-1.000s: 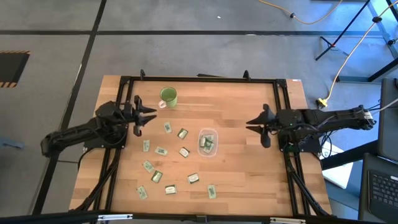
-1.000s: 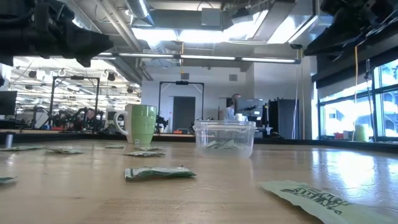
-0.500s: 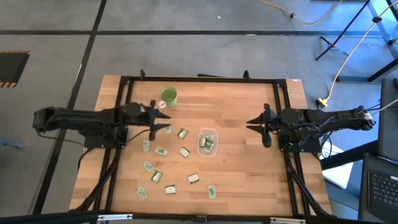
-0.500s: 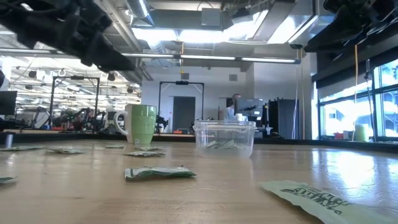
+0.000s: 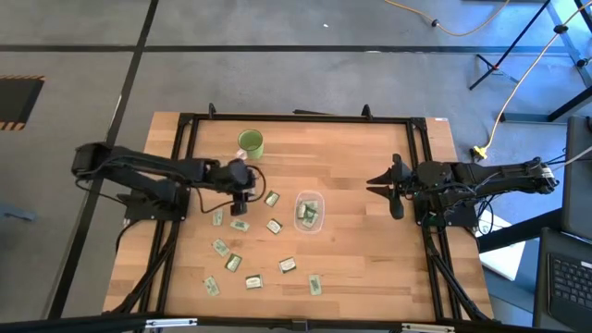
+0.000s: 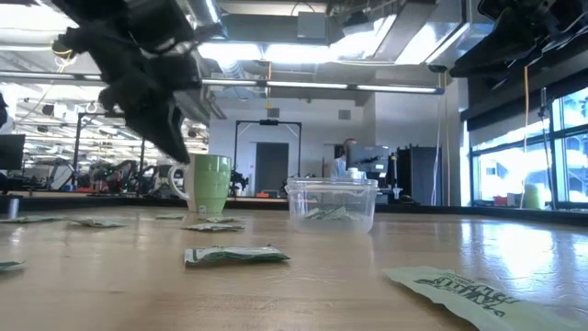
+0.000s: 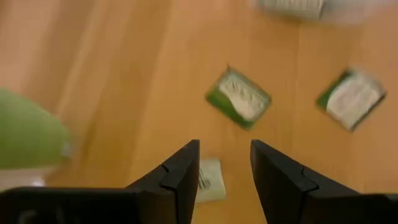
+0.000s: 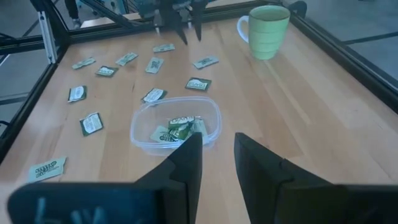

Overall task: Pick and place items into bin
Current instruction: Put the stevia packet into the transparent bin

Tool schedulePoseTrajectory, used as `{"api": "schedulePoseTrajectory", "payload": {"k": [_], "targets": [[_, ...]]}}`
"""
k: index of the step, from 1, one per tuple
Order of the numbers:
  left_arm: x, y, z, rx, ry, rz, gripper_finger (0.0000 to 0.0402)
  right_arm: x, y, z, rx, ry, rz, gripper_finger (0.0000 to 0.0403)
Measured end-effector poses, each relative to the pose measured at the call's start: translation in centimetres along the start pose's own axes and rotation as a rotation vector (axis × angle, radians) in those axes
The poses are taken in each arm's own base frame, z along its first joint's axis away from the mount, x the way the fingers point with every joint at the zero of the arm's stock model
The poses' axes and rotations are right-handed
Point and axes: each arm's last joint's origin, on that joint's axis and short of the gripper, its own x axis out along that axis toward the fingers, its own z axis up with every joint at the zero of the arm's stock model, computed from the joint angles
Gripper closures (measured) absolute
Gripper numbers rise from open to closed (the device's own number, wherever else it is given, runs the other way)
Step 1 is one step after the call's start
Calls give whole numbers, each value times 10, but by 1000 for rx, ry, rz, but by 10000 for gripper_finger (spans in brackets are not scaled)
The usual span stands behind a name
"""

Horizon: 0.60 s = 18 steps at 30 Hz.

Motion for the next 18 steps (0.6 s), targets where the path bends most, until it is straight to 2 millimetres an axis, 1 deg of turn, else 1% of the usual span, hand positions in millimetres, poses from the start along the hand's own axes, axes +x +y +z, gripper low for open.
{"api": "schedulePoseTrajectory", "payload": {"k": [7, 18], "targets": [[24, -3, -7, -13, 175, 8, 280, 0, 0, 0, -1, 0, 0, 305], [49, -4, -16, 13, 291, 64, 302, 0, 0, 0, -23, 1, 0, 305]]}}
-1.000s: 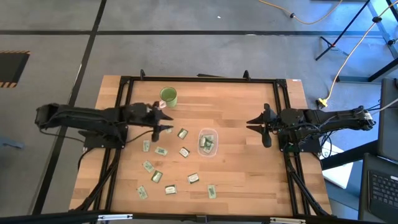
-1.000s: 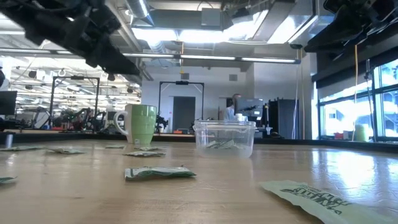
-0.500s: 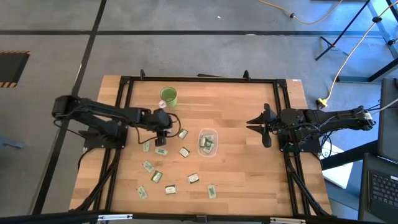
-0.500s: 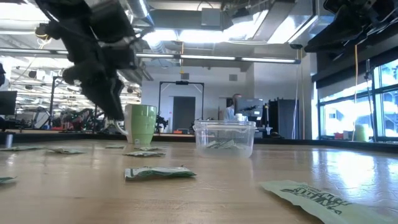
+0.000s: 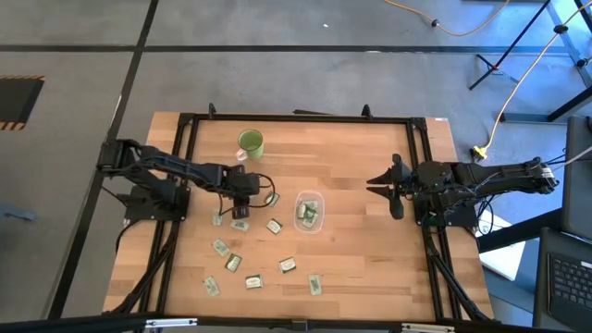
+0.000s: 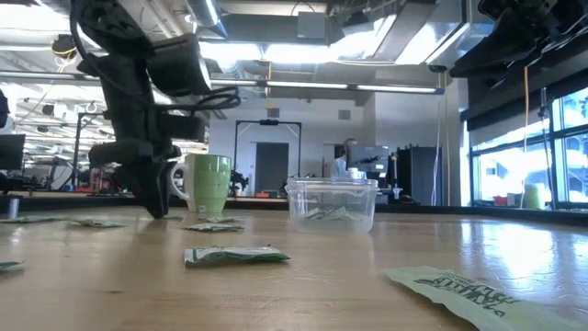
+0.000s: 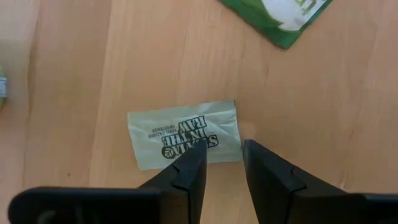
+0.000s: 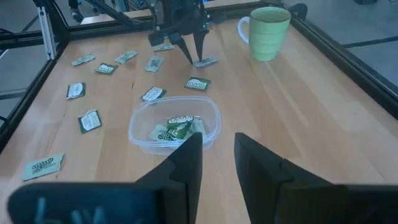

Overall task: Pick and place items into bin
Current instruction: Put the stevia packet into the transparent bin

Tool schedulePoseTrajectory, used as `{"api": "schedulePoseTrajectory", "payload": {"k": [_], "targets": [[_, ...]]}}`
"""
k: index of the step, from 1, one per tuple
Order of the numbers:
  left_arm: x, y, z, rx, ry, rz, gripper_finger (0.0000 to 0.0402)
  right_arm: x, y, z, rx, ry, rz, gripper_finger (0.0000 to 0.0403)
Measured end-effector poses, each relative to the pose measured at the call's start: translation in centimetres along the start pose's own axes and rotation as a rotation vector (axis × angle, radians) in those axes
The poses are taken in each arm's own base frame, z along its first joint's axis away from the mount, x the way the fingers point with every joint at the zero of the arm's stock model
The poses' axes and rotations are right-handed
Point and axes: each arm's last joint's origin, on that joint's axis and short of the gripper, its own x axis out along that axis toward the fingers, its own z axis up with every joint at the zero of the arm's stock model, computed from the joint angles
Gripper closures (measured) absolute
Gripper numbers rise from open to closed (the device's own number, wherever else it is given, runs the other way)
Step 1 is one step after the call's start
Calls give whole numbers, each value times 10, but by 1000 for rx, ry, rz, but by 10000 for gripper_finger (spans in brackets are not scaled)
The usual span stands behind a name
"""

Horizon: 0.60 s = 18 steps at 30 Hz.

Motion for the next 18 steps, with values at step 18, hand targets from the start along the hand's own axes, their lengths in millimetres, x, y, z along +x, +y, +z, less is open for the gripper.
{"api": "schedulePoseTrajectory", "payload": {"k": [18], "targets": [[5, -2, -1, -39, 26, -37, 377, 0, 0, -1, 0, 13, -2, 305]]}}
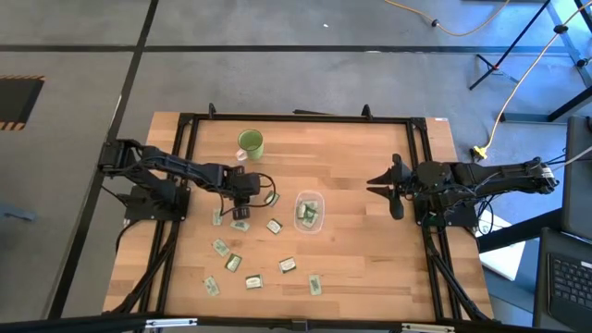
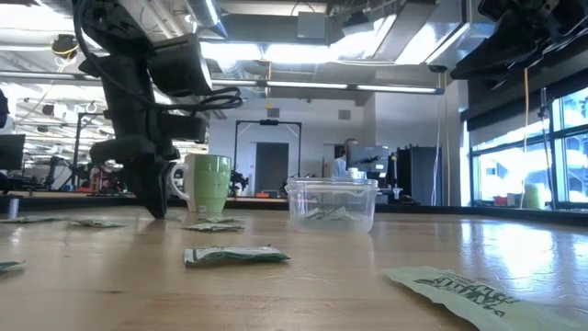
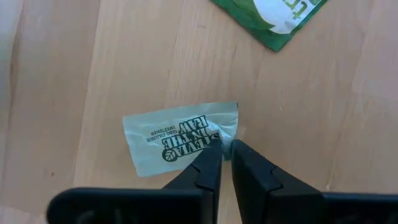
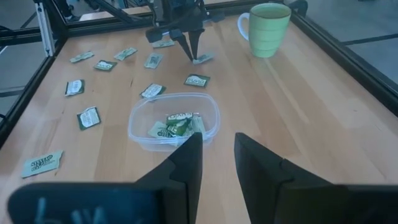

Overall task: Pick and place items into bin
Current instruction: Put the stevia packet into the transparent bin

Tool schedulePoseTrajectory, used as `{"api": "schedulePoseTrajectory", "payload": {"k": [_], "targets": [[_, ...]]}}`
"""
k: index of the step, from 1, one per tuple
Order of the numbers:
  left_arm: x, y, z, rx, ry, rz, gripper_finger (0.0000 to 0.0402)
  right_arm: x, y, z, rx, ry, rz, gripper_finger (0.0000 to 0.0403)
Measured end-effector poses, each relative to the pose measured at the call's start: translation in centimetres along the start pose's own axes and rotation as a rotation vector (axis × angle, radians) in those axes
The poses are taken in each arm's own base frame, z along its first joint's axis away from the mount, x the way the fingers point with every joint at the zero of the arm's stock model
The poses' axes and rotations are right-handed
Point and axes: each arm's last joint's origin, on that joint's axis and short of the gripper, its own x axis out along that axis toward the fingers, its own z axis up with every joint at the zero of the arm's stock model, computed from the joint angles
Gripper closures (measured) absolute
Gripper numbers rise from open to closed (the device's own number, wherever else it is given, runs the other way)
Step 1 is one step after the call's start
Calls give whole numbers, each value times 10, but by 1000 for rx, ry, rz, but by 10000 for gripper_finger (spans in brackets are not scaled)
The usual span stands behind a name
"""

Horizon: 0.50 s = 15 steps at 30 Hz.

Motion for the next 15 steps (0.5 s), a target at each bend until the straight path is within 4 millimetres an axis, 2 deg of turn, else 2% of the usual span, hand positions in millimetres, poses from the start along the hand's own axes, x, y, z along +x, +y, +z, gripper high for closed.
{"api": "schedulePoseTrajectory", "payload": {"k": [5, 9, 15], "targets": [[-1, 0, 1, -9, 0, -10, 397, 0, 0, 0, -1, 3, -1, 305], [-13, -3, 10, -6, -4, -67, 396, 0, 0, 0, -3, 3, -1, 305], [-49, -14, 58, 5, -267, -150, 398, 0, 0, 0, -27, 4, 0, 305]]}}
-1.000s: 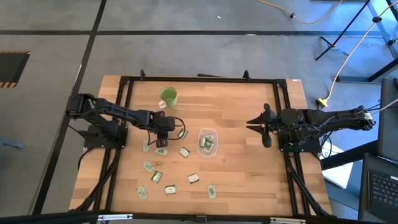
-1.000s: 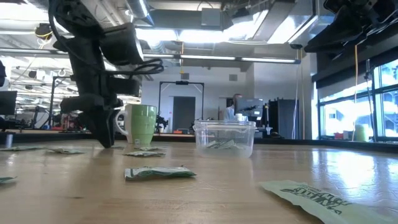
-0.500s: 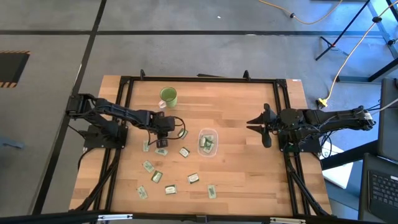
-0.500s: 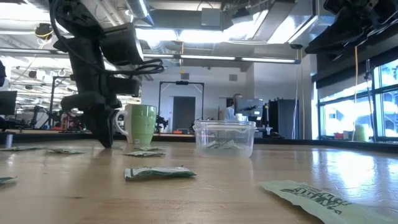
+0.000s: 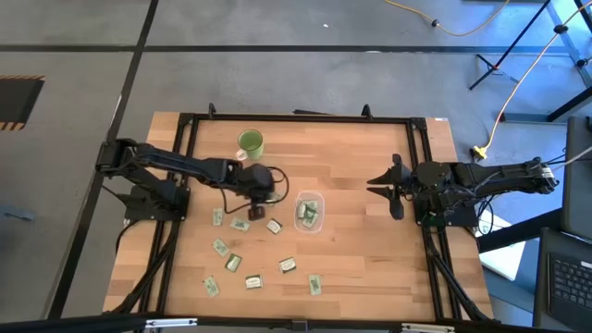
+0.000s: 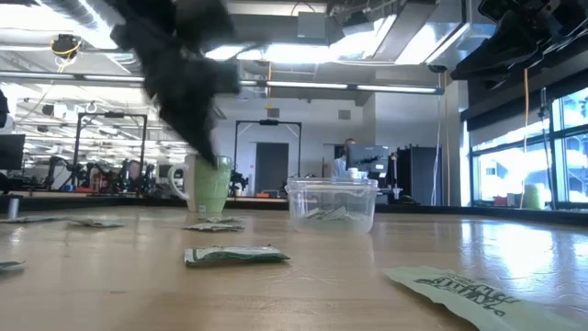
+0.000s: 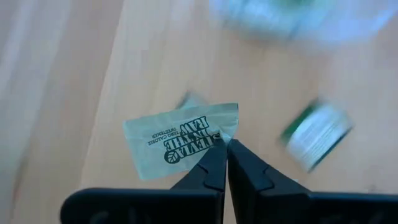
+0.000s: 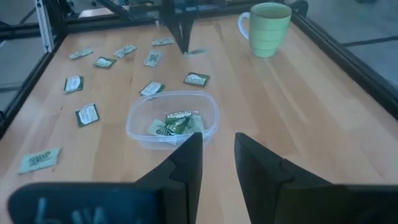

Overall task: Pick and place items into bin
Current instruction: Put the stevia packet into the transparent bin

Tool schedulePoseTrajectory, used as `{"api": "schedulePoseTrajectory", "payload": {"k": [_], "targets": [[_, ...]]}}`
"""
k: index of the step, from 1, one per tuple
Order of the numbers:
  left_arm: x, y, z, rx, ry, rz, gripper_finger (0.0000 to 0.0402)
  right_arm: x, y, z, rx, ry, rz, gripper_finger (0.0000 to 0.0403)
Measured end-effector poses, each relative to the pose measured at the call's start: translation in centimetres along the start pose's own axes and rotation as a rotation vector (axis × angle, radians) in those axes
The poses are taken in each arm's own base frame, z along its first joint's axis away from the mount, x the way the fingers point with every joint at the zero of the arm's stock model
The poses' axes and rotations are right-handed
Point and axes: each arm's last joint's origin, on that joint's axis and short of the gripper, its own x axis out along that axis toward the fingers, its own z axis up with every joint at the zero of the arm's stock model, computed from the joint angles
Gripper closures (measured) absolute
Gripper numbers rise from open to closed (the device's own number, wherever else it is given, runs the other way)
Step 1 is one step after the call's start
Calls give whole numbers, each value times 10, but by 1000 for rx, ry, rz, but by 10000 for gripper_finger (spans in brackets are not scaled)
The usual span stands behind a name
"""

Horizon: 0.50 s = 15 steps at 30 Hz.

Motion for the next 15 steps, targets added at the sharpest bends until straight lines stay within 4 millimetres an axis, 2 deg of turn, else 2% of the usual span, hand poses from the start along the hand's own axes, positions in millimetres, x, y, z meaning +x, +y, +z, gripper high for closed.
{"api": "schedulePoseTrajectory", "payload": {"k": [3, 8, 15], "targets": [[-6, -12, 28, 63, -104, -54, 399, 0, 0, 0, -23, -1, 0, 305], [1, -34, 62, 158, -90, -92, 398, 0, 0, 1, -25, -6, 1, 305], [44, -57, 96, 262, 18, -102, 398, 0, 0, 1, -25, -5, 1, 305]]}}
